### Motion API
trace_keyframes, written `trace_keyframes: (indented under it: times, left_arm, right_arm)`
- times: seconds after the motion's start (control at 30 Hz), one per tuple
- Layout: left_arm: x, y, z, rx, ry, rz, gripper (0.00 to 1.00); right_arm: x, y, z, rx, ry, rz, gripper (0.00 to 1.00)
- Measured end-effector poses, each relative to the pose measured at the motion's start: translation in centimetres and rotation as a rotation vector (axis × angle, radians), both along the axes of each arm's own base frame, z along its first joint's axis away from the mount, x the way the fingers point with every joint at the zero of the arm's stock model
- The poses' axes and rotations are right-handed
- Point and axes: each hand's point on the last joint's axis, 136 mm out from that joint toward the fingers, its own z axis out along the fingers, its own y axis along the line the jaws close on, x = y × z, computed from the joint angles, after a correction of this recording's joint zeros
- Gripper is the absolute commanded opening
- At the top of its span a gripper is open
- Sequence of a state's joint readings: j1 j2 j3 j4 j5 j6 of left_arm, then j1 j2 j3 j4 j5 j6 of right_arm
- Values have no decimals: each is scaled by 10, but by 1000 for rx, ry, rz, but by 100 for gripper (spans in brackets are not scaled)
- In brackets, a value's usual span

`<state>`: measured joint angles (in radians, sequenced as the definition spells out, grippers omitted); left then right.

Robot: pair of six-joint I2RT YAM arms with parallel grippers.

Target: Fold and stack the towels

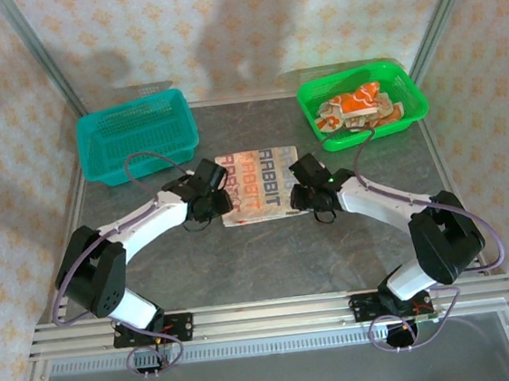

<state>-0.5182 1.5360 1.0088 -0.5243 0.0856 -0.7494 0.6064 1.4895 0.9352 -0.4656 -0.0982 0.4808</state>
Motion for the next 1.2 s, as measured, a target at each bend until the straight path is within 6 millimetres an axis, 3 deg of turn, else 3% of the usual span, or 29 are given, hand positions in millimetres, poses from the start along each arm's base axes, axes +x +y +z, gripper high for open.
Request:
trace_keyframes:
  times: [0.13,0.2,0.3,0.47,0.67,0.8,1.03,1.2]
  left_arm:
    - [17,-13,12,-19,-28,-28,31]
    - [25,-19,9,-19,-21,-38,24]
    - [33,-27,-10,-10,17,-57,17]
    - [27,-28,-49,18,113,-68,16]
    - [6,-26,-63,27,137,-84,15]
    - [-13,-22,-64,17,132,-83,13]
    - [-76,-11,-63,10,162,-105,13]
    - [-103,-26,-49,-29,161,-141,14]
  right_arm:
    - [17,11,8,-7,-19,22,20]
    - [25,16,5,-12,-20,33,18]
    - [31,21,-11,-34,7,45,15]
    - [28,21,-44,-81,82,64,13]
    - [11,15,-57,-66,104,66,13]
    - [-16,16,-58,-47,106,81,13]
    - [-83,33,-57,-44,142,173,13]
    - [-96,29,-41,-55,144,177,11]
